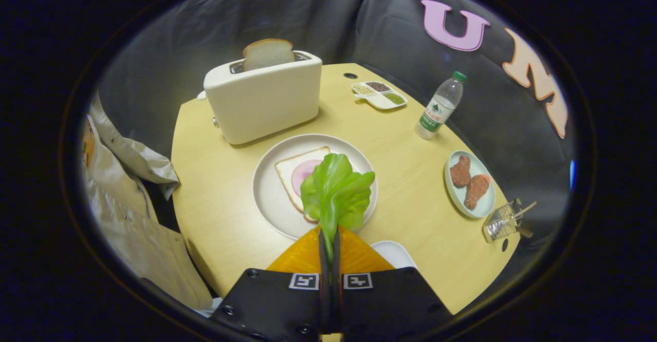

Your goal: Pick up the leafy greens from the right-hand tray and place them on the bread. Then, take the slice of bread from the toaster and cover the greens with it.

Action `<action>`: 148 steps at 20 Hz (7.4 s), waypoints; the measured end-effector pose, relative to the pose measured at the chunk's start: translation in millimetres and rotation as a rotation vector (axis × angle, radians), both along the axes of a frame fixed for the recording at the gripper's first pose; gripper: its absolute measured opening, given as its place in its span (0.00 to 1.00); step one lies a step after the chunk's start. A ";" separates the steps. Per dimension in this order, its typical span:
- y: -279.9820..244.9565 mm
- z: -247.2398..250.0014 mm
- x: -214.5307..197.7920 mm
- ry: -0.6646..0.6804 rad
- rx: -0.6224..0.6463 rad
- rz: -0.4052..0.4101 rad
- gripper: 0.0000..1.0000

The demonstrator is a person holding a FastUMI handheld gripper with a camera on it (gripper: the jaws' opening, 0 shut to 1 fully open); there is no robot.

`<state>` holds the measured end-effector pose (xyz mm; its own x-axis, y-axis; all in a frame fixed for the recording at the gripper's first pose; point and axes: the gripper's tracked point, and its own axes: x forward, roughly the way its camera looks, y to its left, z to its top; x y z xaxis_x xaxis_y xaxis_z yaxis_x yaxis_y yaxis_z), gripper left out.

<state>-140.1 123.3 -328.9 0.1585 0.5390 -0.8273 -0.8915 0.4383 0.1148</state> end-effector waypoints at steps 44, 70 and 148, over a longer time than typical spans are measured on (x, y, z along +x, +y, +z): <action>124.7 40.0 34.7 -0.019 0.120 -0.181 1.00; 263.6 131.3 28.4 0.082 0.270 -0.275 1.00; 98.7 -5.4 25.3 0.377 0.279 -0.885 0.12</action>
<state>-114.8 222.0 -334.4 0.3504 0.5362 -0.7679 -0.1416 0.8408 0.5225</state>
